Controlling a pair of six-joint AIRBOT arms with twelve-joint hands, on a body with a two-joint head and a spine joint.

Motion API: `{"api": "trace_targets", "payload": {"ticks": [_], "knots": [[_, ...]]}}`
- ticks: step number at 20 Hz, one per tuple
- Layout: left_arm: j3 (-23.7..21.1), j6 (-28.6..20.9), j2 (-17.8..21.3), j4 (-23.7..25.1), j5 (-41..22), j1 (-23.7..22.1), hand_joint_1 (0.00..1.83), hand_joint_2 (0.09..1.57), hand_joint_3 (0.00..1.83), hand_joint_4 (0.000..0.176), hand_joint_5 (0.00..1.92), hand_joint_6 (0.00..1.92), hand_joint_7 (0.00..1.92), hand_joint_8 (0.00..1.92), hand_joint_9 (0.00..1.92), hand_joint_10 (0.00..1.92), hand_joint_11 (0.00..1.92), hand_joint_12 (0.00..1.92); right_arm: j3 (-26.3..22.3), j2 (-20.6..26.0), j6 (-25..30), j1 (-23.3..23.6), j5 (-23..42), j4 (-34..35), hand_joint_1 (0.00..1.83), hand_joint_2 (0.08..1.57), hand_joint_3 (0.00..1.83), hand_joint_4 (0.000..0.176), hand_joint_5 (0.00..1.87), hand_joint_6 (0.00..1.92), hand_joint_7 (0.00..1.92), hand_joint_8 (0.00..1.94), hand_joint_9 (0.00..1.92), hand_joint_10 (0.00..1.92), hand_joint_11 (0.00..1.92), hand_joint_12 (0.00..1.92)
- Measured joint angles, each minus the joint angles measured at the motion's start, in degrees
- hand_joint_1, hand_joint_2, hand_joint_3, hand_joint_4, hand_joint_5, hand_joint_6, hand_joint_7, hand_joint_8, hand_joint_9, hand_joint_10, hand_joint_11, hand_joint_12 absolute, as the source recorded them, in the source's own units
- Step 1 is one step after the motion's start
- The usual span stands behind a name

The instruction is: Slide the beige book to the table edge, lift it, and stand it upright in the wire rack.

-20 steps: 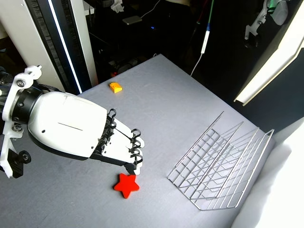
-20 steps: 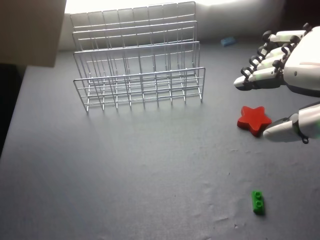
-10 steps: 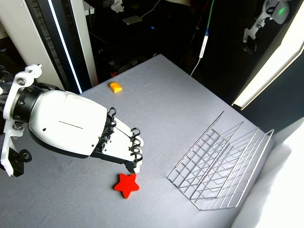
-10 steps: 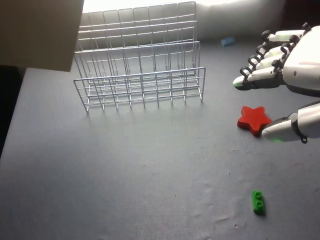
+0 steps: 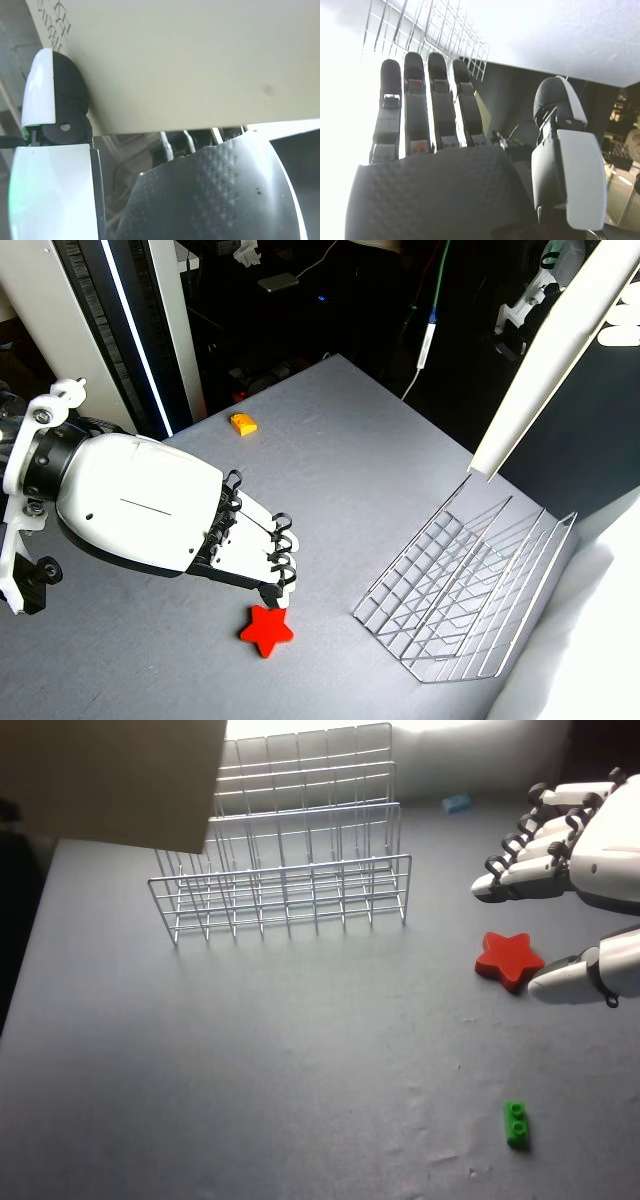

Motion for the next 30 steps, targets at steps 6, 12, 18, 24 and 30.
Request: {"api": "trace_targets", "payload": {"ticks": [6,12,18,24,30], "knots": [[0.11,0.76,-1.62,0.72,0.26,-0.81,1.35,1.18,0.0,0.0,0.75,1.17,0.83,1.27,0.86,1.39,0.79,1.4,0.0,0.61,-0.02,-0.63,-0.94,0.02,0.2,1.15,0.0,0.0,0.34,0.0,0.37,0.0,0.36,0.0,0.0,0.87],[2.27,1.51,-5.75,0.24,0.5,-3.15,1.35,1.2,0.0,0.0,0.76,1.2,0.78,1.33,0.8,1.43,0.7,1.44,-0.17,1.97,0.0,-1.29,-1.14,0.07,0.23,1.13,0.0,0.0,0.37,0.01,0.4,0.01,0.39,0.01,0.0,0.9],[4.31,1.62,-8.41,0.09,1.27,-3.54,1.35,1.21,0.0,0.0,0.77,1.2,0.76,1.36,0.77,1.46,0.62,1.46,-0.17,2.51,-0.02,-1.4,-0.96,0.04,0.18,1.15,0.0,0.0,0.35,0.0,0.38,0.0,0.37,0.0,0.0,0.87],[5.49,1.18,-11.02,0.37,1.36,-3.3,1.35,1.21,0.0,0.0,0.77,1.2,0.74,1.38,0.77,1.46,0.64,1.46,-0.17,3.32,0.0,-1.7,-1.31,0.04,0.23,1.14,0.0,0.0,0.36,0.0,0.39,0.0,0.38,0.0,0.0,0.9],[6.51,0.31,-13.27,0.7,1.4,-2.93,1.35,1.21,0.0,0.0,0.75,1.2,0.76,1.37,0.78,1.46,0.66,1.47,-0.17,3.54,-0.02,-1.7,-1.22,0.07,0.21,1.14,0.0,0.0,0.38,0.0,0.4,0.0,0.38,0.0,0.0,0.89]]}}
